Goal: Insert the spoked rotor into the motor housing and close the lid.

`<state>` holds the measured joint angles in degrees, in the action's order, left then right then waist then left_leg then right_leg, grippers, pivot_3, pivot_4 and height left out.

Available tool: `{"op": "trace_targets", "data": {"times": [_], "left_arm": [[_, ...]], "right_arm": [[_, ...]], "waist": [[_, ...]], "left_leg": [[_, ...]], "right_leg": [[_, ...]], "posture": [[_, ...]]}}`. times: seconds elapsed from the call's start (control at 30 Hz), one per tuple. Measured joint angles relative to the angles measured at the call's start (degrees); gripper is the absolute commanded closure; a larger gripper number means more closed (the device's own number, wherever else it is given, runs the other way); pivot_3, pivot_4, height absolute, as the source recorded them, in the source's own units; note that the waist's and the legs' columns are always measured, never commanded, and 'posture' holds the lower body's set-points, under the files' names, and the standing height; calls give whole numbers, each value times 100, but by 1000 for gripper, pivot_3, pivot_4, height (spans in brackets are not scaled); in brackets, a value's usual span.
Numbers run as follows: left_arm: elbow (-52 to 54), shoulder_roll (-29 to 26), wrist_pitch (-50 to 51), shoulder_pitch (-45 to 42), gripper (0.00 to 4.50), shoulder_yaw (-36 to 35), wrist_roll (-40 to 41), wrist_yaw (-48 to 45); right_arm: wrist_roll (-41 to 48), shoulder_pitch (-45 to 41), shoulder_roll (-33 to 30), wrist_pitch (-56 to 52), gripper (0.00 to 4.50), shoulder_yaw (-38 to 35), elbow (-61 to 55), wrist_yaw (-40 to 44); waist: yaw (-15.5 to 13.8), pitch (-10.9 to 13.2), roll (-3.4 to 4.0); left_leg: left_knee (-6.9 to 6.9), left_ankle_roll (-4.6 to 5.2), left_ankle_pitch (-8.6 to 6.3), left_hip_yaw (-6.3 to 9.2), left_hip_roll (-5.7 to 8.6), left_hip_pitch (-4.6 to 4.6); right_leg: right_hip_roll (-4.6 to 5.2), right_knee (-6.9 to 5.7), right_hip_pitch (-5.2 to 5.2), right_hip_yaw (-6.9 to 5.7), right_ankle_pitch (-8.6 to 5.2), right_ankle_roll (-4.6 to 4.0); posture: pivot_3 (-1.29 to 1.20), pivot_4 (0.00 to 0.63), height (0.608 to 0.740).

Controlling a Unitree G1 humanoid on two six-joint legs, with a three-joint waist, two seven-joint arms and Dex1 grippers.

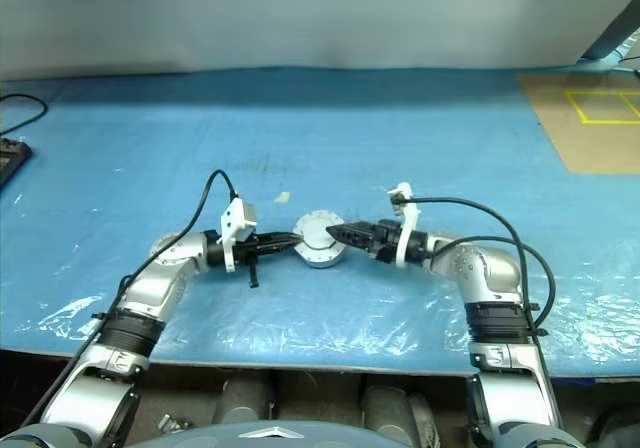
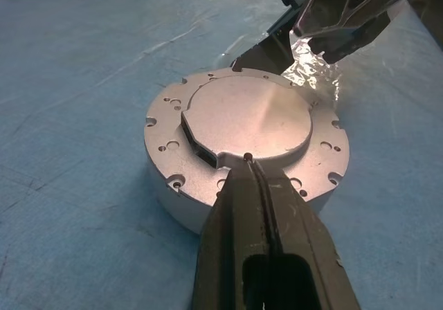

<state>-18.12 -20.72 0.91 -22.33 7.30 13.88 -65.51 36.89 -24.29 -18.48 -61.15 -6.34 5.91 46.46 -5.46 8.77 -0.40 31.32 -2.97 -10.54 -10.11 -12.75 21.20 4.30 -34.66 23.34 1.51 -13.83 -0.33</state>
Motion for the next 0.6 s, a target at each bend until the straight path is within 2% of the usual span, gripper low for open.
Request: {"op": "trace_targets", "data": {"times": [0.2,0.27,0.33,0.5,0.57,0.6], "left_arm": [[-546,31,-430,-135,4500,-11,2,-105],[-737,35,-573,-197,4500,-31,1,-139],[-899,53,-718,-243,4500,-42,0,-152],[-1148,62,-981,-269,4500,-73,-2,-194],[-1101,63,-1091,-188,4500,-74,0,-239],[-1065,64,-1128,-142,4500,-74,0,-239]], "right_arm": [[46,-16,89,-86,17,5,238,-56],[92,-26,90,-105,341,-23,278,-59],[164,-29,102,-152,909,-75,331,-72],[326,-51,152,-208,2716,-223,392,-146],[360,-53,150,-220,3266,-261,427,-169],[368,-55,149,-213,3328,-257,431,-168]], "waist": [[-19,0,0],[-20,0,0],[-20,0,0],[-25,-1,1],[-30,-2,2],[-31,-2,2]], "left_leg": [[6,0,0,0,3,-1],[7,0,0,0,3,-2],[8,0,0,0,3,-4],[10,0,0,0,4,-4],[11,0,0,0,5,-8],[12,0,0,0,5,-10]], "right_leg": [[4,-3,-4,0,1,1],[4,-3,-5,0,1,1],[4,-4,-6,0,1,1],[7,-7,-8,0,1,1],[10,-6,-13,-2,1,1],[10,-6,-14,-2,0,0]], "posture": [[0,150,740],[0,150,740],[0,150,740],[0,150,740],[0,150,740],[0,150,740]]}}
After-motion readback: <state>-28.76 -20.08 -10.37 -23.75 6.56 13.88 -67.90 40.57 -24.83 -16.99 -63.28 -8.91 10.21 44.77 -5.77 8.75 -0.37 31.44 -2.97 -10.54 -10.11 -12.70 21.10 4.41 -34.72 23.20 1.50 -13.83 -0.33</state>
